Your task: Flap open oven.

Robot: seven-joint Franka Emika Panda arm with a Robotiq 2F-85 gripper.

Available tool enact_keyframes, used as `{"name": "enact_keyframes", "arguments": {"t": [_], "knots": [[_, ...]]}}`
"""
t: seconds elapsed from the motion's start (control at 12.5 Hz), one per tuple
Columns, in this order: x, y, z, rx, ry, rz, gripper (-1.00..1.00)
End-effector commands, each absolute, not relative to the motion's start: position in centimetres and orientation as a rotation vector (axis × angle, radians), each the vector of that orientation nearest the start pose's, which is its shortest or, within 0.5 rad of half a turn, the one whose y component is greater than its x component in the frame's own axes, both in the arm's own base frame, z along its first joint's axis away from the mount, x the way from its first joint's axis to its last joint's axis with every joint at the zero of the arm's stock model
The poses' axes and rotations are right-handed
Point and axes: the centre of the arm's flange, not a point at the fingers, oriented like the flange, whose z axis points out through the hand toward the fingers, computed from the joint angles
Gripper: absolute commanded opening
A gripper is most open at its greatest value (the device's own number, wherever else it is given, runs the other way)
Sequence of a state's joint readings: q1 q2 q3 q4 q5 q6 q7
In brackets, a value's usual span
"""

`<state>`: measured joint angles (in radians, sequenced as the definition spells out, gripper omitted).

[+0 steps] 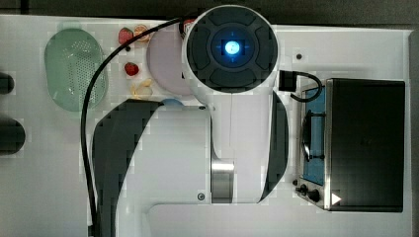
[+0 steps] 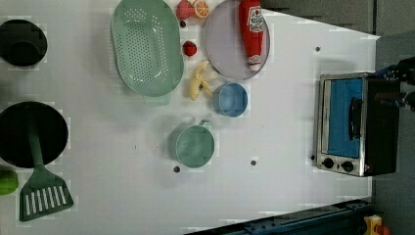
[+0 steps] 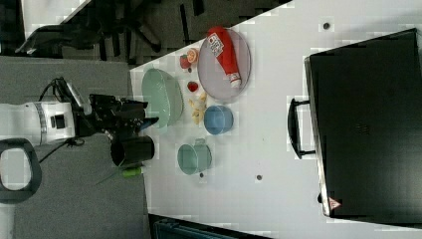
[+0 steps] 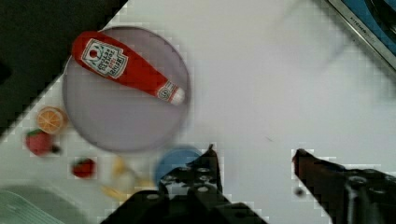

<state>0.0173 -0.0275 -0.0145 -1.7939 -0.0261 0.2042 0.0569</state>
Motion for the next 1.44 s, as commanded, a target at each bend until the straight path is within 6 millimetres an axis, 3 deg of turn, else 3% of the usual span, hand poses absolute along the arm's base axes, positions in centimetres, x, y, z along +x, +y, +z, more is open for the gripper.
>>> {"name": "enact_keyframes", "arguments": {"t": [0.08, 0.24, 0.4, 0.48, 0.96, 1.04, 1.2, 1.44], "knots": [[42.4, -4.0, 62.1, -2.911, 1.220, 0.089, 0.59], [42.4, -3.9, 62.1, -2.911, 1.219, 0.088, 0.99], [42.4, -3.9, 62.1, -2.911, 1.219, 0.089, 1.00], [42.4, -3.9, 62.1, -2.911, 1.219, 0.089, 0.89], [42.5, -5.5, 61.5, -2.889, 1.258, 0.107, -0.55], [42.6, -6.3, 61.2, -2.877, 1.278, 0.118, -0.65], [43.1, -8.1, 60.0, -2.887, 1.235, 0.156, -0.65], [44.1, -11.5, 57.5, -2.969, 0.933, 0.201, -0.65]]}}
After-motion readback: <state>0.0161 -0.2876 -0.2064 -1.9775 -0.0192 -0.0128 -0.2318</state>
